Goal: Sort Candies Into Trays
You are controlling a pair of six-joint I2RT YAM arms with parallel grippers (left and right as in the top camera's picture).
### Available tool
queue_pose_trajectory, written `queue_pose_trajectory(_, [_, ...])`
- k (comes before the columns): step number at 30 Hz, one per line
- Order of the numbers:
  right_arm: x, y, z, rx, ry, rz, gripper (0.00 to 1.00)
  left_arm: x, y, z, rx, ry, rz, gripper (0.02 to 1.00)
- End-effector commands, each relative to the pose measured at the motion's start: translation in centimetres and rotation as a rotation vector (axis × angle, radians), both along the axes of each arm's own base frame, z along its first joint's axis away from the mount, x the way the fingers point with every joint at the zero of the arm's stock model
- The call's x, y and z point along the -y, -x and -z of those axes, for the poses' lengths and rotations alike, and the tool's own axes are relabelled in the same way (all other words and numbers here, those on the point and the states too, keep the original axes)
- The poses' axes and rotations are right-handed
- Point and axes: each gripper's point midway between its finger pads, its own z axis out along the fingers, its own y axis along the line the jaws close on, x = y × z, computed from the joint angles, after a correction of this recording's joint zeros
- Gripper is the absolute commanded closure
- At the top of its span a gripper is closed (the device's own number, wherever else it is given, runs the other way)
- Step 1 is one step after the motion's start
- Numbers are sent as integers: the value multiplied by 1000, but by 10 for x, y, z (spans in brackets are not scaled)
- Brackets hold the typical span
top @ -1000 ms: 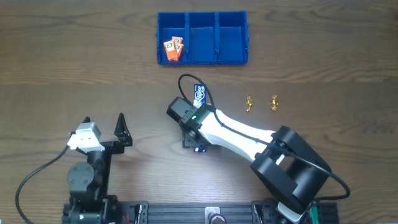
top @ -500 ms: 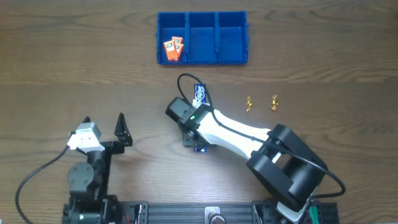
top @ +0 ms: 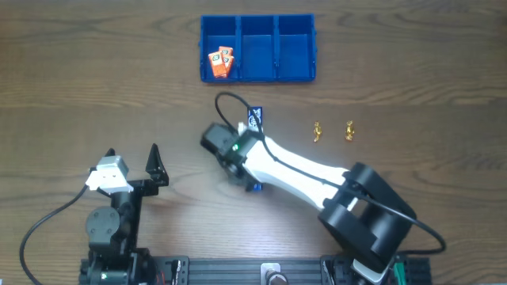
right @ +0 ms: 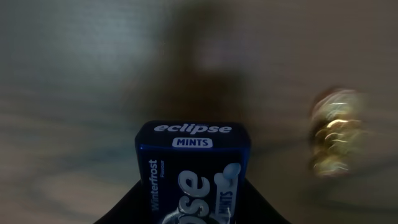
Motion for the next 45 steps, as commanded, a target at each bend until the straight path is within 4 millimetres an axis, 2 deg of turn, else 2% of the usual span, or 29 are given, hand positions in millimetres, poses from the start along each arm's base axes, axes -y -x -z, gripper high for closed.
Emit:
queue_pose_trajectory(1, [0, -96, -133, 332, -49, -34, 794, -4, 1, 18, -51, -18, -17, 20])
queue_pose_trajectory(4, [15, -149, -193, 469, -100, -16, 818, -4, 1, 18, -51, -18, -17, 20])
queue_pose_trajectory(7, [28, -187, -224, 564, -117, -3, 816, -4, 1, 18, -51, -18, -17, 20])
queue_pose_trajectory(9, [30, -214, -230, 617, -114, -16, 818, -4, 1, 18, -51, -18, -17, 20])
queue_pose_trajectory(10, [31, -226, -229, 632, -112, -16, 818, -4, 1, 18, -51, -18, -17, 20])
queue_pose_trajectory(11, [31, -248, -219, 649, -100, -18, 818, -4, 1, 18, -51, -18, -17, 23])
queue_pose_trajectory(13, [28, -270, -199, 647, -91, -9, 818, -4, 1, 18, -51, -18, -17, 20])
queue_pose_trajectory(14, [26, -275, -192, 643, -87, -14, 818, -4, 1, 18, -51, -18, -17, 20])
queue_pose_trajectory(17, [18, -294, -153, 604, -100, -29, 818, -4, 1, 18, -51, -18, -17, 20])
queue_pose_trajectory(20, [20, -305, -117, 554, -105, -12, 818, -4, 1, 18, -51, -18, -17, 20])
queue_pose_trajectory(23, [24, -308, -101, 531, -91, -5, 816, -4, 1, 18, -51, -18, -17, 20])
queue_pose_trajectory(26, [23, -308, -96, 525, -88, -6, 812, -4, 1, 18, -51, -18, -17, 20])
queue_pose_trajectory(27, [23, -308, -96, 526, -89, -6, 752, -4, 1, 18, -51, -18, -17, 20])
queue_pose_trajectory(32, [19, -309, -97, 529, -112, -13, 23, -4, 1, 18, -51, -18, -17, 20])
queue_pose_trajectory(35, [14, -303, -103, 523, -114, -24, 3, -4, 1, 18, -51, -18, -17, 20])
queue_pose_trajectory(37, [13, -291, -118, 515, -114, -35, 1, -4, 1, 18, -51, -18, -17, 20])
queue_pose_trajectory(40, [7, -259, -143, 479, -111, -63, 1, -4, 1, 18, -51, -18, -17, 23])
queue_pose_trajectory(41, [1, -239, -149, 453, -104, -90, 1, -4, 1, 18, -51, -18, -17, 20])
queue_pose_trajectory(43, [-5, -211, -146, 392, -97, -86, 3, -4, 1, 18, -51, -18, -17, 20])
queue_pose_trajectory(44, [-7, -194, -135, 341, -79, -80, 3, -4, 1, 18, -51, -18, -17, 20])
queue_pose_trajectory(45, [-7, -186, -128, 311, -67, -73, 3, -4, 1, 18, -51, -18, -17, 20])
